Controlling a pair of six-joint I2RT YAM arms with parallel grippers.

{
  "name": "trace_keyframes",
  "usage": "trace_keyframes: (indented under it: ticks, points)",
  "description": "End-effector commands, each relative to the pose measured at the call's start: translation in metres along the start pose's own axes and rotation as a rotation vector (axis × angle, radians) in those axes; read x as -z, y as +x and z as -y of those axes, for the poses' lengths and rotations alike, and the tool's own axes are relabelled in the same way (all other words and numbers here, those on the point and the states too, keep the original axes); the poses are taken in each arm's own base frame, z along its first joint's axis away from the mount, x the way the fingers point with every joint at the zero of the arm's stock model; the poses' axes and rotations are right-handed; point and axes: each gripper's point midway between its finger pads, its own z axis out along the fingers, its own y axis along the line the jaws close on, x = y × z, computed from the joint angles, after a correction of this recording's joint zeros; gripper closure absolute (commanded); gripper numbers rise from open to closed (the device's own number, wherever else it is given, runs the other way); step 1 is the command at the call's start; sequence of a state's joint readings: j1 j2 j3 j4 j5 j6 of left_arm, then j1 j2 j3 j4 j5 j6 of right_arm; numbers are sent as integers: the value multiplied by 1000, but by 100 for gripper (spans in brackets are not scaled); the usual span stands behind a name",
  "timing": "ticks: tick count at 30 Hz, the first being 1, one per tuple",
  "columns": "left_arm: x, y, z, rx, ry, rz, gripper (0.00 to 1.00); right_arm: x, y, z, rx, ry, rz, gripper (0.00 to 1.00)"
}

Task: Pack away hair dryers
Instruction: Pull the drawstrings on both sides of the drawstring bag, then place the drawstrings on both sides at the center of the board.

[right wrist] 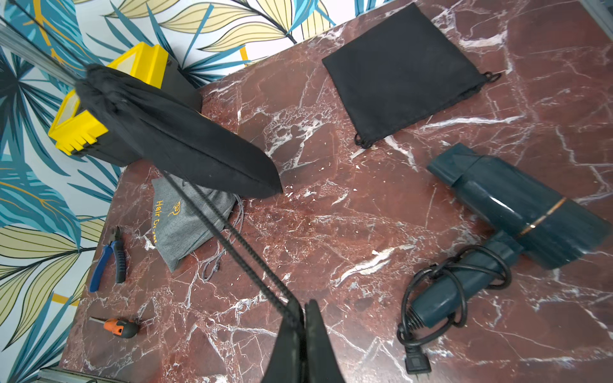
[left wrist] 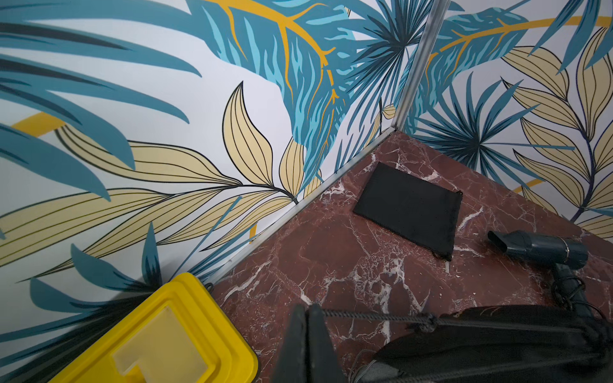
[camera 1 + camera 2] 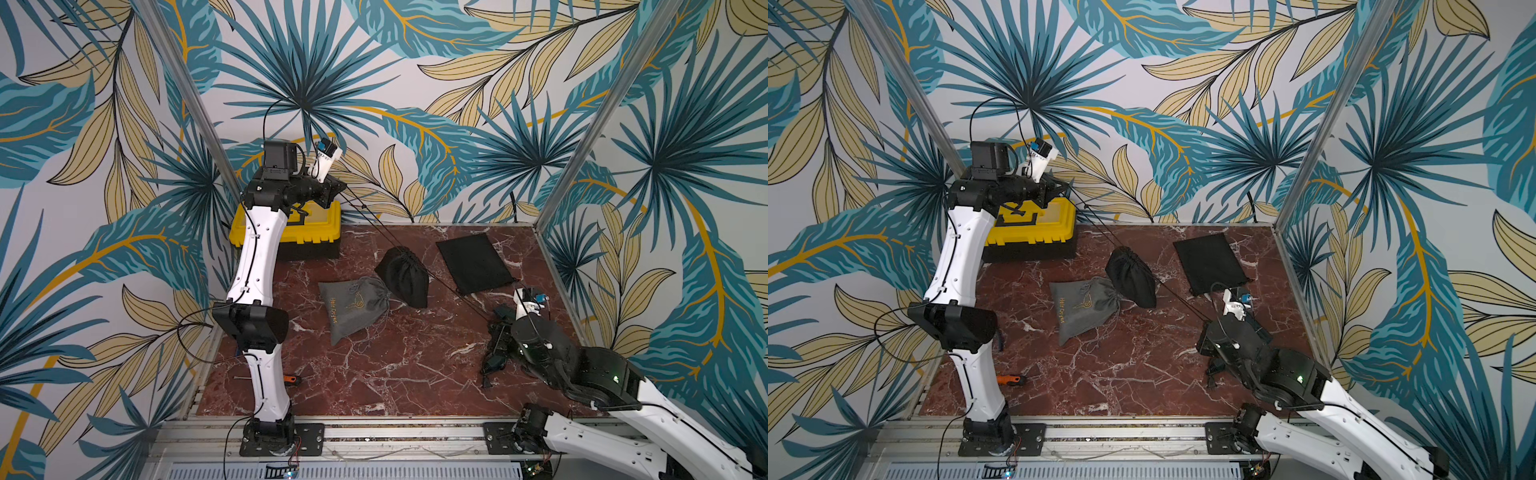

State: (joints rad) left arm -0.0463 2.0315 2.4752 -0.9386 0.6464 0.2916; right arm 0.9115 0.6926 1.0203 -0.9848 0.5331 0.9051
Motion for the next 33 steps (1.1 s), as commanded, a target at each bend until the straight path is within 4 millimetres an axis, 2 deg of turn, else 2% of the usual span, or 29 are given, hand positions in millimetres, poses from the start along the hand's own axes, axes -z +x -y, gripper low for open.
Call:
trace_keyframes:
  ticks: [1, 7, 11, 14, 17, 20, 26, 29, 33]
  points:
    - [40, -34, -57, -100, -219, 107, 100, 17, 14, 61, 61, 186, -20, 100]
    - [45, -30, -69, -87, -239, 106, 100, 36, 14, 88, 26, 204, 4, 100]
    - [47, -29, -73, -75, -238, 109, 100, 39, 16, 94, 19, 204, 3, 100]
    - [47, -30, -70, -65, -227, 115, 100, 38, 16, 91, 35, 204, -5, 100]
    - [47, -33, -62, -53, -195, 126, 100, 31, 15, 79, 65, 194, -19, 100]
    - [40, -38, -45, -77, -165, 126, 100, 20, 12, 56, 111, 170, -37, 100]
    - [4, -54, 4, -157, -102, 135, 100, -3, -12, 5, 186, 153, -24, 100]
    - [-11, -68, 16, -158, -87, 170, 100, -18, -24, -20, 202, 136, -21, 100]
    - [-30, -73, 25, -190, -86, 187, 100, -49, -35, -53, 216, 101, -47, 100]
